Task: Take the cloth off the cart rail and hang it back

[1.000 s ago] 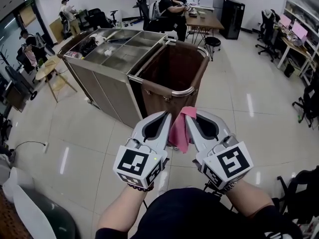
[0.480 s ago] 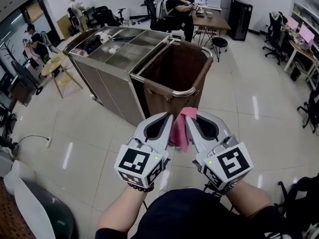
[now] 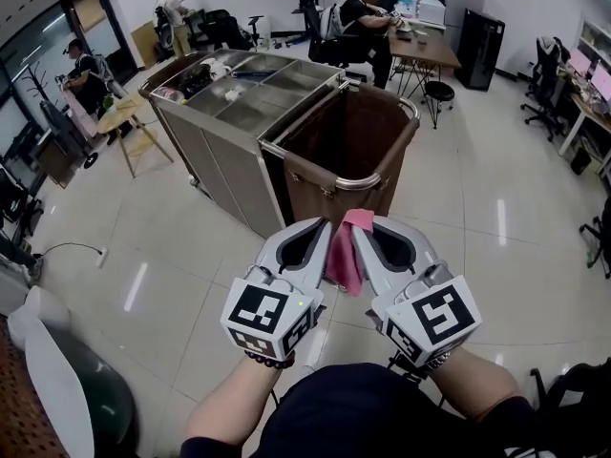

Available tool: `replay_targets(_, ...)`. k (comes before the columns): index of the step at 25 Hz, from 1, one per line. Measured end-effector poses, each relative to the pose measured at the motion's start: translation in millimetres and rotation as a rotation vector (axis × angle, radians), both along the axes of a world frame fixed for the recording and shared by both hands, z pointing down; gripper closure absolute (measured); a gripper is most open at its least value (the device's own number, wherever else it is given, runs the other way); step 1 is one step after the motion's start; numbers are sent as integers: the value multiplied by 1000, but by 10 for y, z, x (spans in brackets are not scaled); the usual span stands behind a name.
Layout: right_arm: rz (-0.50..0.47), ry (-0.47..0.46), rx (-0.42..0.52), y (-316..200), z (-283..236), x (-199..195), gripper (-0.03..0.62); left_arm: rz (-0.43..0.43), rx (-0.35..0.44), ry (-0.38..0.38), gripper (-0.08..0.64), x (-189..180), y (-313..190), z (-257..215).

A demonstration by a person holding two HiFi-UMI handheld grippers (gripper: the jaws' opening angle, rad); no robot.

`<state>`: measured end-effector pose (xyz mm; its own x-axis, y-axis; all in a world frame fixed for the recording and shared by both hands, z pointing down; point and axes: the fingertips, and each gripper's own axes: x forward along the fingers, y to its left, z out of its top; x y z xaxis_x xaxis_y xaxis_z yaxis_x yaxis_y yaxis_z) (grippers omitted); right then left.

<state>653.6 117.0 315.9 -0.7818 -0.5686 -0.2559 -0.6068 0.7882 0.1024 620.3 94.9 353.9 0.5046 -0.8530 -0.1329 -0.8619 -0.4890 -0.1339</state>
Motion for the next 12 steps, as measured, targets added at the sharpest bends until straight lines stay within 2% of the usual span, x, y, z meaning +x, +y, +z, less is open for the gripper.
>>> replay_targets(12,-160,-23,-7,313,-76,-60,589,-154,-6,-11,557,-63,370,-60)
